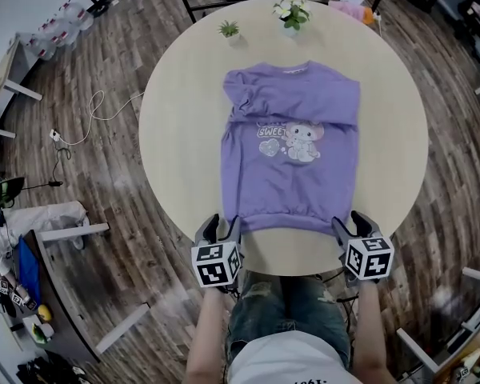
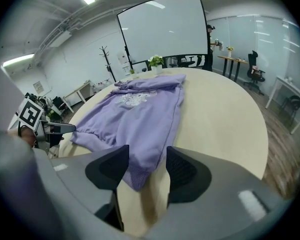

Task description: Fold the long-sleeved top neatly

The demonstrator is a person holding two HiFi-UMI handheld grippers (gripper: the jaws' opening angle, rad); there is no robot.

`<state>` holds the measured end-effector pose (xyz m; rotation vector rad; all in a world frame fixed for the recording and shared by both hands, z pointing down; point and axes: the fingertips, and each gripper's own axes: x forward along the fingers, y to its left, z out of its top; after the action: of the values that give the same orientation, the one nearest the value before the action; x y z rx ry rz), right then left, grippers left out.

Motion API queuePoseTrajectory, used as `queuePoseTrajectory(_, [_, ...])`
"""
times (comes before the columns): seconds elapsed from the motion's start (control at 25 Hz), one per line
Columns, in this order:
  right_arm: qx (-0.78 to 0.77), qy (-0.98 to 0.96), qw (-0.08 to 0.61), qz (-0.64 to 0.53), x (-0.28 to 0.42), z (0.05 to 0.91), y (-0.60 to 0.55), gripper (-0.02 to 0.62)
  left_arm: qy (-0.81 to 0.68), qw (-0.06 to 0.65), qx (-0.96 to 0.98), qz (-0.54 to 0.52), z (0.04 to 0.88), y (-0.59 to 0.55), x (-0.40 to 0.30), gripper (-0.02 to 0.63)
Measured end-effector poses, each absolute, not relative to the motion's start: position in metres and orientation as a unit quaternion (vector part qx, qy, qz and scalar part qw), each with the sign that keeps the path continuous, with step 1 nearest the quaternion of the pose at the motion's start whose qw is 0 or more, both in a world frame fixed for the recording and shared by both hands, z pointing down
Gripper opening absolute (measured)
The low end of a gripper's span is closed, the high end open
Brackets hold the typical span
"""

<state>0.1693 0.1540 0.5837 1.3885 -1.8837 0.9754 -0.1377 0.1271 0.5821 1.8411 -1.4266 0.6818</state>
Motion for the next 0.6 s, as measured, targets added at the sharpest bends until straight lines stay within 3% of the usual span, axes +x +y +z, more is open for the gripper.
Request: queuePoseTrajectory(0.6, [0.511, -0.686, 0.274, 0.439, 0.162, 0.610, 0.169, 0.203, -0.534, 0.399, 0.700, 0.256, 0.601, 0.142, -0.127, 0.224])
